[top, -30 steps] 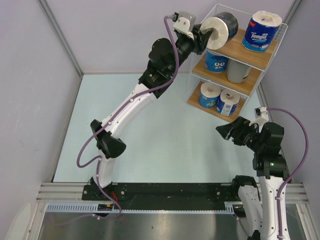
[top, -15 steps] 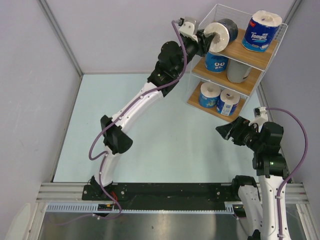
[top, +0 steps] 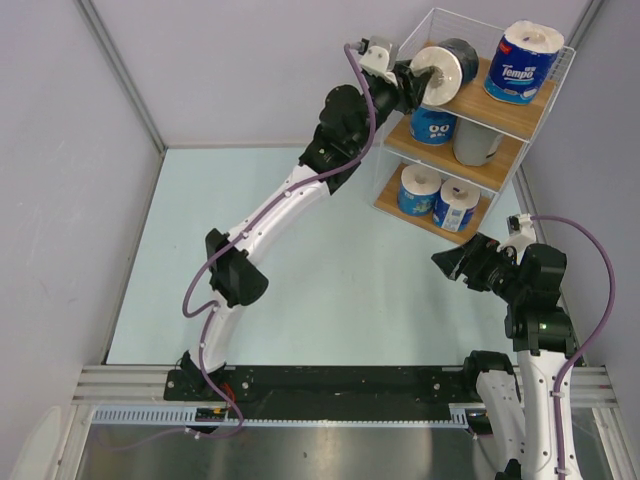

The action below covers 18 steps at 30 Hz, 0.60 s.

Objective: Place and organize the paper towels onto the shelf

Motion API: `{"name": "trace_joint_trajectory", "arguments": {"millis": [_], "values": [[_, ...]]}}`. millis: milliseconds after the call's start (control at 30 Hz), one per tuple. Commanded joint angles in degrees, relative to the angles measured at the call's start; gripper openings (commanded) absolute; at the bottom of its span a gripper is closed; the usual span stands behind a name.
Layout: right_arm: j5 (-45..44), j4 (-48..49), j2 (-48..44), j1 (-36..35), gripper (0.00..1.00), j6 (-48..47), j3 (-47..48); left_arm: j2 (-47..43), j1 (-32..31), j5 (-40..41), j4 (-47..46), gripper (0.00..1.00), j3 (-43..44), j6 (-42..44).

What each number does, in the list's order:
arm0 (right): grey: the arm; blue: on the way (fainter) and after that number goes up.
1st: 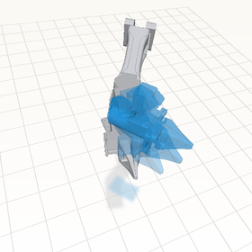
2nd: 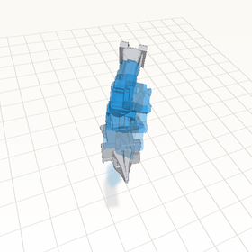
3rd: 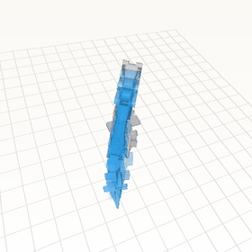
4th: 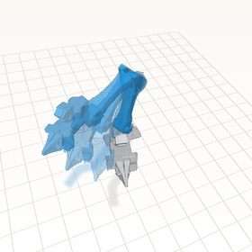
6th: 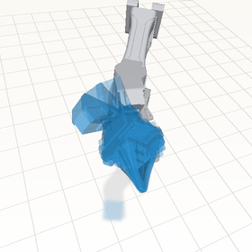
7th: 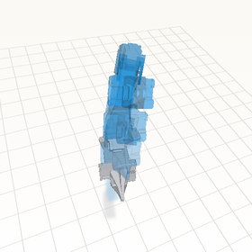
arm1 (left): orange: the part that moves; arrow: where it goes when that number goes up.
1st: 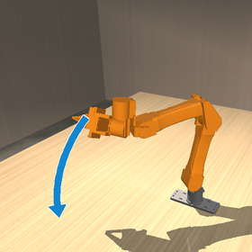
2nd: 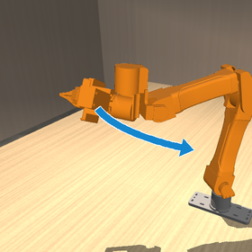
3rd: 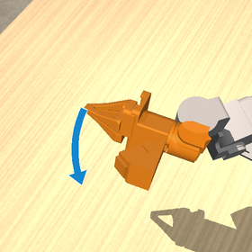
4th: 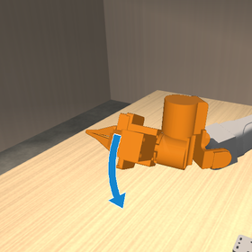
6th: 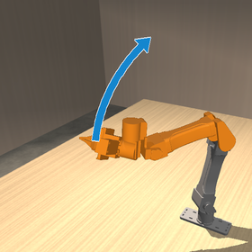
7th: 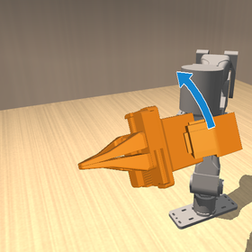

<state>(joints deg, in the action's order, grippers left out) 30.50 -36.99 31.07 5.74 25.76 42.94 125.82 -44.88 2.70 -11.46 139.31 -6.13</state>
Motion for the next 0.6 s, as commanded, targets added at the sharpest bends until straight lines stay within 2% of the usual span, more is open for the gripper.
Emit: {"name": "trace_joint_trajectory", "arguments": {"millis": [0,67,200,300,567], "values": [[-0.4,0.9,-0.3,0.1,0.87,-1.0,-0.3,0.1,0.4,-1.0,-5.5,0.49,3.5,-2.0],[-0.4,1.0,-0.3,0.1,0.87,-1.0,-0.4,0.3,0.4,-1.0,-5.8,0.51,3.5,-2.3],[-0.3,0.8,-0.4,0.1,0.87,-1.1,-0.4,0.7,0.6,-1.2,-6.6,0.67,3.5,-2.8],[-0.2,0.7,-0.4,0.1,0.87,-1.1,-0.4,1.1,0.6,-1.4,-7.5,0.73,3.9,-3.5],[0.4,0.9,-0.4,0.1,0.87,-0.6,-0.4,2.8,0.7,-1.8,-9.6,0.75,4.5,-5.3]]}}
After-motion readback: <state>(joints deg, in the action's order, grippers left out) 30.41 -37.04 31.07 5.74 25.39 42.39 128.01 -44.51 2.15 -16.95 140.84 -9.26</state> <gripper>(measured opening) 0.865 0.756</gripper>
